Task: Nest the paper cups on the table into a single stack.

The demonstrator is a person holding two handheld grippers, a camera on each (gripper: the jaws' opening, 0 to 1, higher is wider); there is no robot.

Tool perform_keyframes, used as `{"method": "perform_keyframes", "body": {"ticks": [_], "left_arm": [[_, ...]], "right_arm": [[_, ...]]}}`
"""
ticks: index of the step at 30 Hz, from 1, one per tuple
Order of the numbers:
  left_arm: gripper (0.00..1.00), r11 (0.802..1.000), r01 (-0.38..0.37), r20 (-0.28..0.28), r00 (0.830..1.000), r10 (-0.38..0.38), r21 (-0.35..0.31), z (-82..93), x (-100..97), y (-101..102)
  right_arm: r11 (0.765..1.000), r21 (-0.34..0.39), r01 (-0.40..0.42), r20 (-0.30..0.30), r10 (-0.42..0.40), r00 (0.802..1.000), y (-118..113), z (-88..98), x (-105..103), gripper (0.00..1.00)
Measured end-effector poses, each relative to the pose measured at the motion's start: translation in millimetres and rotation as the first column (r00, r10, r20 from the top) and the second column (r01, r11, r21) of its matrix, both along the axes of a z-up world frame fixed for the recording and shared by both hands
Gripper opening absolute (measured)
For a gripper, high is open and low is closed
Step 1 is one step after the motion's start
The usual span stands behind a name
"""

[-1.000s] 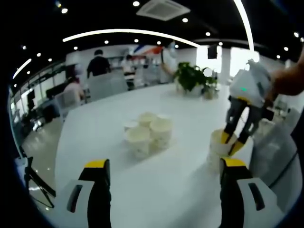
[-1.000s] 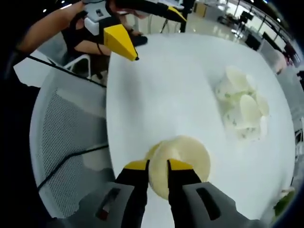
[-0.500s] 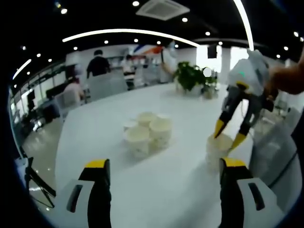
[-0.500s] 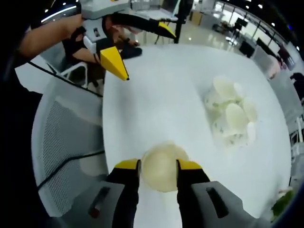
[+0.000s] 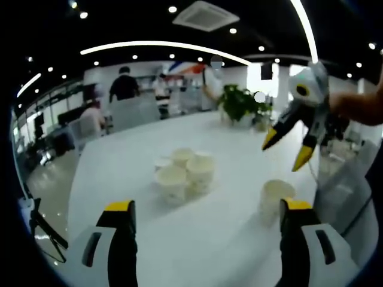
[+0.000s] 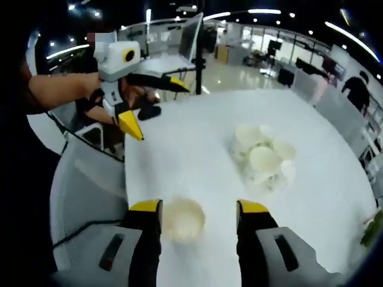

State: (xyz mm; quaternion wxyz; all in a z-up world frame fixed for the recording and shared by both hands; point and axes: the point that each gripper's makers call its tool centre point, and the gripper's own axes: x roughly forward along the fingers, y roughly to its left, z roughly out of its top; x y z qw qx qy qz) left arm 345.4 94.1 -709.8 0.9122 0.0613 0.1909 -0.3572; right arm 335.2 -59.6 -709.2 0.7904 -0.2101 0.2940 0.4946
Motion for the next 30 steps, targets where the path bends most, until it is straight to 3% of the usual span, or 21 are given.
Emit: {"method": "perform_keyframes", "body": {"ticks": [6,13,16,19,22,27,30], "left_arm": [[0.98,0.998,0.025,0.013,1.000,-0.024,-0.064,9.2,-1.3,-10],[0.98,0.998,0.021,0.026,0.999,-0.020,-0.056,13.0,1.8,-10],[0.98,0.998,0.021,0.051,0.999,-0.018,-0.060,13.3,-0.6,-8],[0.98,0.998,-0.009,0.058,0.998,0.013,-0.067,9.9,-1.1,-1],[0.98,0.997,-0.052,0.022,0.998,0.053,-0.065,3.0,-0.9,8],[0.98,0.996,-0.064,0.030,0.997,0.066,-0.061,-0.3,-1.8,11],[0.98,0.997,-0.073,0.014,0.997,0.074,-0.041,-6.8,-0.4,13]], "right_arm": [[0.998,0.042,0.052,0.080,-0.055,0.995,-20,10.3,13,0.60],[0.979,0.167,0.121,0.145,-0.145,0.979,-48,33.8,26,0.79],[0.966,0.231,0.119,0.197,-0.166,0.966,-62,41.7,27,0.92],[0.961,0.238,0.137,0.186,-0.184,0.965,-76,36.1,25,0.95],[0.958,0.235,0.167,0.177,-0.211,0.961,-94,26.1,24,0.98],[0.929,0.289,0.232,0.162,-0.286,0.945,-125,20.6,28,1.00],[0.922,0.279,0.267,0.138,-0.313,0.940,-139,9.3,27,1.00]]}}
